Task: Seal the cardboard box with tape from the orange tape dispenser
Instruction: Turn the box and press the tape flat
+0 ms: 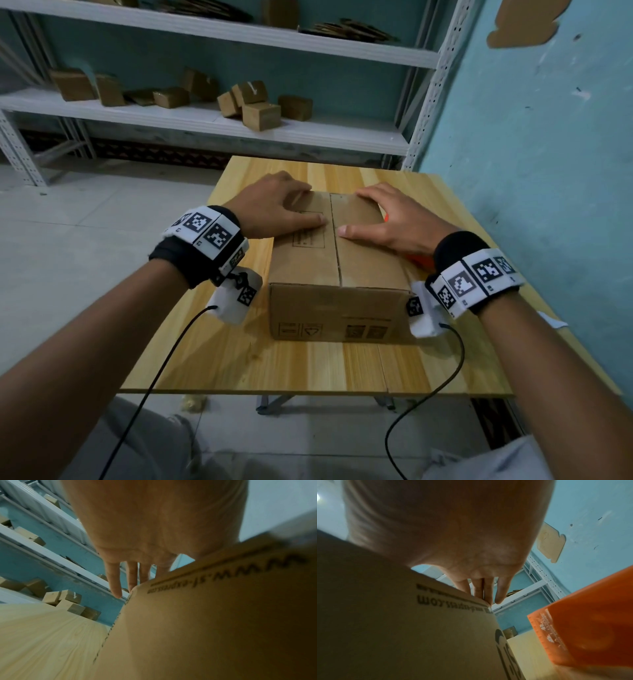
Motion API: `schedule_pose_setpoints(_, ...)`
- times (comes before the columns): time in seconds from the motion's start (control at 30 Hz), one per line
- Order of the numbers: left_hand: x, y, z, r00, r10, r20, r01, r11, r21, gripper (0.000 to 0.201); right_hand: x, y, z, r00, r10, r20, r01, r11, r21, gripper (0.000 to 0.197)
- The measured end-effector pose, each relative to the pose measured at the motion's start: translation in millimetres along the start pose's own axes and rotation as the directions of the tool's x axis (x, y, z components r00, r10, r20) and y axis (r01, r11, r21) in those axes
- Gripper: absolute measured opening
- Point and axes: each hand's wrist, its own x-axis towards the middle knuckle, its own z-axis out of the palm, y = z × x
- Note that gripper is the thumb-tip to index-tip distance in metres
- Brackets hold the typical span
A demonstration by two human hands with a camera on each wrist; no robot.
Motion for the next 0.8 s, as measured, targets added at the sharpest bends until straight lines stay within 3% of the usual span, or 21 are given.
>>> schedule_pose_setpoints(0.13, 2, 3, 2, 0.999, 0.017, -0.045, -0.016, 0.999, 0.028, 0.062, 3, -1, 2, 0.995, -0.047, -0.083, 0.044, 0.998, -0.036, 0.079)
schedule_pose_setpoints(0.47, 3, 4, 8, 0.989, 0.053, -0.139, -0.065, 0.995, -0.082, 0.033, 4, 2, 7, 0.977, -0.09, -0.191, 0.103, 0.993, 0.057, 0.05)
schedule_pose_setpoints(0.8, 6, 2, 12, 0.99, 0.067, -0.123, -0.089, 0.98, -0.178, 0.031, 18, 5, 14, 0.95, -0.099, -0.296, 0.142, 0.982, 0.125, 0.024)
